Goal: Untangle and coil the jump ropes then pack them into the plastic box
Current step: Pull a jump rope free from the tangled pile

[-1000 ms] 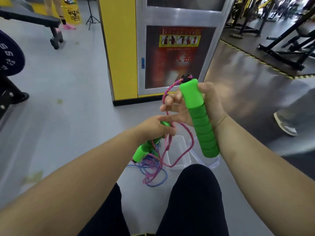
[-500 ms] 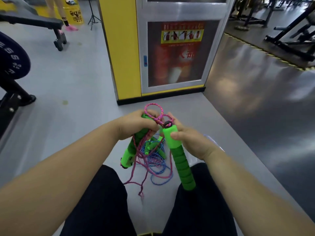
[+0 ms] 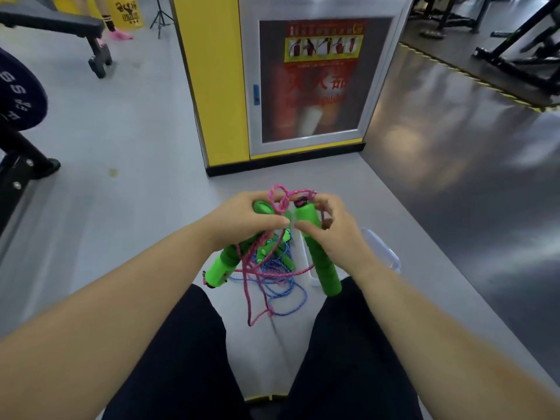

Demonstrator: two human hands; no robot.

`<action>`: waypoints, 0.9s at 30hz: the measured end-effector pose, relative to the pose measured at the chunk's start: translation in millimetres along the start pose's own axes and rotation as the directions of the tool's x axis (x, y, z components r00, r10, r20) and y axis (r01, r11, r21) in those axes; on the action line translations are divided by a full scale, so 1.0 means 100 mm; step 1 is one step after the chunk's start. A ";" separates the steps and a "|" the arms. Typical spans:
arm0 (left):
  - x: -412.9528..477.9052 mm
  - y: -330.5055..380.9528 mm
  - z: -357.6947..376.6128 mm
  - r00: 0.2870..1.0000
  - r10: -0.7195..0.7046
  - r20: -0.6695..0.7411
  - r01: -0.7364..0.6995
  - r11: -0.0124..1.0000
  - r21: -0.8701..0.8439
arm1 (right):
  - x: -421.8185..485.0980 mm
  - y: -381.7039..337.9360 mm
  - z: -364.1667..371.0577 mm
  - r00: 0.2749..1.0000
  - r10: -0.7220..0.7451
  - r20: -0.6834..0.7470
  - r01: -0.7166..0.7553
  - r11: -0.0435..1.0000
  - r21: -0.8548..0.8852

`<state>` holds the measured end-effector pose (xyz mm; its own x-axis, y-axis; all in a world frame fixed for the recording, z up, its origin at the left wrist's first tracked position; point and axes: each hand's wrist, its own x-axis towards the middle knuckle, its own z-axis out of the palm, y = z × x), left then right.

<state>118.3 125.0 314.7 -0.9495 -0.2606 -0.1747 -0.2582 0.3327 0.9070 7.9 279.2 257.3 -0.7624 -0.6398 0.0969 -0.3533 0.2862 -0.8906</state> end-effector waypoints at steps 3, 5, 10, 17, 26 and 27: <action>-0.02 0.00 0.15 0.996 0.094 -0.009 -0.090 0.973 0.211 | 0.00 0.01 0.05 0.975 0.063 -0.212 -0.023 0.982 0.185; -0.02 -0.04 0.23 0.992 0.123 0.009 -0.119 0.935 0.333 | 0.02 -0.02 0.07 0.959 0.209 -0.194 -0.139 0.936 0.322; 0.01 -0.19 0.32 0.995 0.100 -0.023 -0.073 0.845 0.529 | 0.02 -0.14 0.14 0.898 0.381 0.221 -0.328 0.244 0.912; 0.02 -0.22 0.38 0.989 0.143 -0.033 -0.115 0.896 0.429 | 0.03 -0.13 0.07 0.876 0.446 0.186 -0.207 -0.002 0.978; 0.03 -0.21 0.41 0.995 -0.063 0.081 0.062 0.998 0.016 | 0.14 -0.14 0.16 0.727 0.647 -0.231 -0.124 0.454 0.882; 0.04 -0.20 0.43 0.994 -0.075 0.075 0.070 0.995 0.077 | 0.15 -0.15 0.16 0.733 0.647 -0.212 -0.124 0.433 0.893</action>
<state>111.8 156.3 279.5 -0.9380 -0.2164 -0.2708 -0.3366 0.3824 0.8605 10.6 253.8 264.4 -0.9022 -0.1323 -0.4106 0.4252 -0.4338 -0.7944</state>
